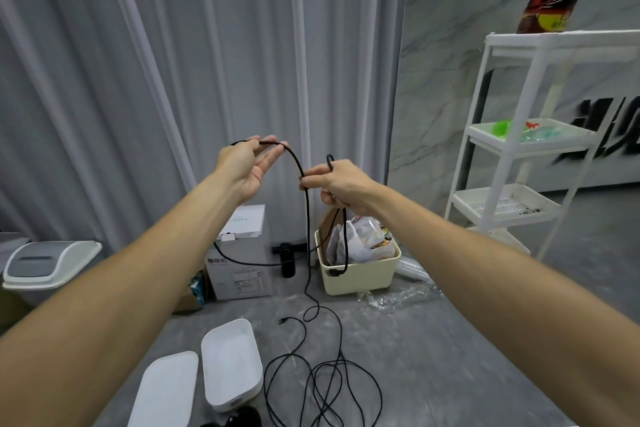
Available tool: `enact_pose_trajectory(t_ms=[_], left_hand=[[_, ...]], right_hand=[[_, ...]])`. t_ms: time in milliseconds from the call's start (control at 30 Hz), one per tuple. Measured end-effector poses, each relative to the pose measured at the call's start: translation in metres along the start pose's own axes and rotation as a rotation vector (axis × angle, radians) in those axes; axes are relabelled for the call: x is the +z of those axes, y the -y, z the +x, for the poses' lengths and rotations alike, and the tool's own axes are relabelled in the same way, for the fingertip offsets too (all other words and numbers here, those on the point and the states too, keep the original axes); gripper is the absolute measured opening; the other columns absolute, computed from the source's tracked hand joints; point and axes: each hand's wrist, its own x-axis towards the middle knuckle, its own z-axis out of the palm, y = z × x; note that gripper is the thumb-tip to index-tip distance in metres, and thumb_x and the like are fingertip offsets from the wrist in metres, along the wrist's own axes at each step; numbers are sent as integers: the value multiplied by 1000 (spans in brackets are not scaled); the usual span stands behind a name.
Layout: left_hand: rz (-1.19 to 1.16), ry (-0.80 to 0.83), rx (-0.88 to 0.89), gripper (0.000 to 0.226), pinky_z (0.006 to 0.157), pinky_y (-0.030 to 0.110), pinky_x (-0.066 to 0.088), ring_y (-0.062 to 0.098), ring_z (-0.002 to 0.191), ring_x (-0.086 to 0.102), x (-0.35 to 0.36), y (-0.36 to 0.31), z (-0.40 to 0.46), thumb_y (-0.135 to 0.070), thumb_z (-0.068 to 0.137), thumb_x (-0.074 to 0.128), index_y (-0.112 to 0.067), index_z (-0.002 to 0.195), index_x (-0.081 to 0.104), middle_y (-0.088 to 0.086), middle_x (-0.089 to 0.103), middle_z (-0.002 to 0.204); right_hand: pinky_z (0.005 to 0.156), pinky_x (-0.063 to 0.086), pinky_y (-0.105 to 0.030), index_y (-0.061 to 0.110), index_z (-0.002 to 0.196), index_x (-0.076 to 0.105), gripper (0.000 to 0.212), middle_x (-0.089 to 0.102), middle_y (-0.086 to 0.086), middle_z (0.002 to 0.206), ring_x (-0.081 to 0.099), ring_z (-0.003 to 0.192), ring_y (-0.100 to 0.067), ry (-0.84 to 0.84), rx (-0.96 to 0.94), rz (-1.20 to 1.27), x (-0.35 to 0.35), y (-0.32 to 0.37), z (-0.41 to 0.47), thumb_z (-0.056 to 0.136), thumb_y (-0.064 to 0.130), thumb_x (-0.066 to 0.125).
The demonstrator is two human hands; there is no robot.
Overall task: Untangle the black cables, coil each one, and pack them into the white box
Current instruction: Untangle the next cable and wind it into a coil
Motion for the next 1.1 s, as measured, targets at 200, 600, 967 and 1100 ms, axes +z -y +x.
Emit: enact_pose_trajectory(t_ms=[200, 600, 967, 1100], left_hand=[[302, 30, -56, 25, 81, 33, 60, 33, 102, 69, -12, 15, -10, -3, 101, 45, 4, 125, 49, 16, 62, 123], [1033, 300, -130, 14, 89, 37, 56, 24, 85, 60, -24, 96, -49, -15, 101, 53, -9, 98, 65, 10, 64, 96], [600, 127, -19, 19, 69, 21, 60, 20, 81, 67, -22, 65, -14, -9, 106, 40, -8, 98, 58, 10, 65, 101], [388, 72, -33, 14, 70, 24, 61, 23, 85, 67, -20, 48, -3, -4, 105, 39, 1, 109, 52, 12, 63, 102]], right_hand=[[38, 30, -16, 4, 105, 70, 15, 73, -9, 93, 44, 42, -6, -32, -39, 110, -1, 7, 2, 92, 12, 67], [36, 24, -13, 6, 98, 67, 7, 69, -6, 90, 38, 38, -4, -52, -29, 298, -2, 19, 10, 96, 11, 63], [36, 29, -14, 8, 117, 68, 24, 72, -7, 107, 44, 41, -3, -13, 39, 57, -16, -14, -2, 94, 15, 65], [38, 27, -17, 11, 120, 66, 27, 56, 7, 50, 42, 41, -5, 72, 70, -46, -12, -29, -7, 93, 13, 66]])
